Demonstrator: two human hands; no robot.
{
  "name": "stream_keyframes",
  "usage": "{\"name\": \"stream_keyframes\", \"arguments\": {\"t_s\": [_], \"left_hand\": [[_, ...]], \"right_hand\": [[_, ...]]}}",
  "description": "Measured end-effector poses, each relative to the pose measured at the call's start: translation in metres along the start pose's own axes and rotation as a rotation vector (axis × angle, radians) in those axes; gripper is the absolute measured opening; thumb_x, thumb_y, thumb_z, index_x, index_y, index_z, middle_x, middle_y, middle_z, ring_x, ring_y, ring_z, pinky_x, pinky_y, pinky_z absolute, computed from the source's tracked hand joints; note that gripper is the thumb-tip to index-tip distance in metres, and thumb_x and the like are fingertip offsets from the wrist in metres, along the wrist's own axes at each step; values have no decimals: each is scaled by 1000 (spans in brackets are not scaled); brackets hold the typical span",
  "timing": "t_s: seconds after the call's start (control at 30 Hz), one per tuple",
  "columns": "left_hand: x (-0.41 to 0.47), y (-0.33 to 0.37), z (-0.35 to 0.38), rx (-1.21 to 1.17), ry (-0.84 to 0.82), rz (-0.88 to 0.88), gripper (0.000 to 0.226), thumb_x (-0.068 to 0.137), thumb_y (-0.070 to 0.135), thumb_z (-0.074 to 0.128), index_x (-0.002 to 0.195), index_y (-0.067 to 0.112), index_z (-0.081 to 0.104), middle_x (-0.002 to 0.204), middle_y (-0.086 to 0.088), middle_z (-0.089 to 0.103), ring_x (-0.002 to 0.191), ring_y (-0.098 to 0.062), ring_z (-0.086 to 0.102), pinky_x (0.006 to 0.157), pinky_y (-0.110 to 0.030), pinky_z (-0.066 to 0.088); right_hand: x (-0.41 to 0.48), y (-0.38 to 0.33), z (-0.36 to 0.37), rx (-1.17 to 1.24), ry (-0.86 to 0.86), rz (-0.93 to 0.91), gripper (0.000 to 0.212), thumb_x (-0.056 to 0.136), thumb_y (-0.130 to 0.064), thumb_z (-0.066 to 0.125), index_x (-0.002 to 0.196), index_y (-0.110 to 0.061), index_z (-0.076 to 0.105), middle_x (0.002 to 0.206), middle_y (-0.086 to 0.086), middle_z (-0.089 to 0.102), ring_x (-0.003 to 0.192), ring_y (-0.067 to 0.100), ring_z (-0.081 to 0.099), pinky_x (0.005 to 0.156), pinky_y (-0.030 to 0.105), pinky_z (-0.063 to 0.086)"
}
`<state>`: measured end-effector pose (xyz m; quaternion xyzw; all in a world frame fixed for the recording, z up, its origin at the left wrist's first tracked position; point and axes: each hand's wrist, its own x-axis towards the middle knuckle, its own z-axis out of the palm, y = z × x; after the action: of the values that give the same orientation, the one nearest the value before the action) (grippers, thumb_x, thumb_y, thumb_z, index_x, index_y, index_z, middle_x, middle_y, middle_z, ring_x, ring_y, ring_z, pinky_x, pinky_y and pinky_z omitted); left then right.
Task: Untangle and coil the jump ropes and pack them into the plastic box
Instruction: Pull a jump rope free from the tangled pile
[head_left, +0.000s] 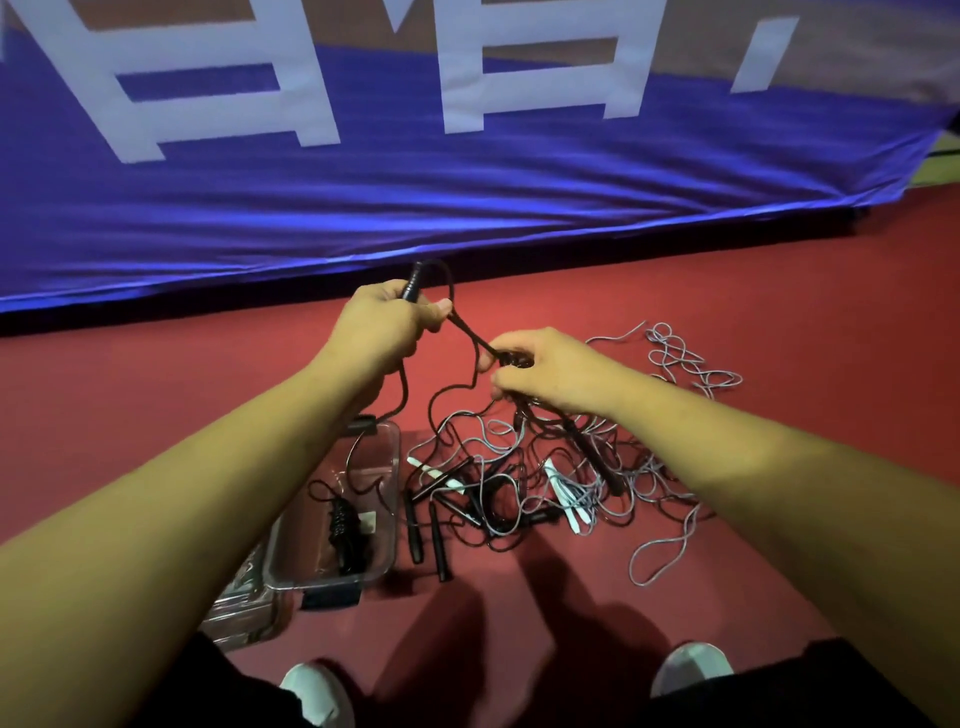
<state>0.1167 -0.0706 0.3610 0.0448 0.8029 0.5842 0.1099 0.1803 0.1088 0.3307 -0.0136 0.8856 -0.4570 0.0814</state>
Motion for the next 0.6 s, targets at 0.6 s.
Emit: {"name": "stream_keyframes", "arguments": {"t_s": [0.6], "left_hand": [[13,-5,-32,58,3,-86,21,90,22,68,74,14,56,56,1,37,41,-10,29,40,-19,18]], "right_hand": [[-20,4,-13,149,-53,177,24,86,9,40,95,6,61,79,14,66,82,32,69,71,32,56]]}}
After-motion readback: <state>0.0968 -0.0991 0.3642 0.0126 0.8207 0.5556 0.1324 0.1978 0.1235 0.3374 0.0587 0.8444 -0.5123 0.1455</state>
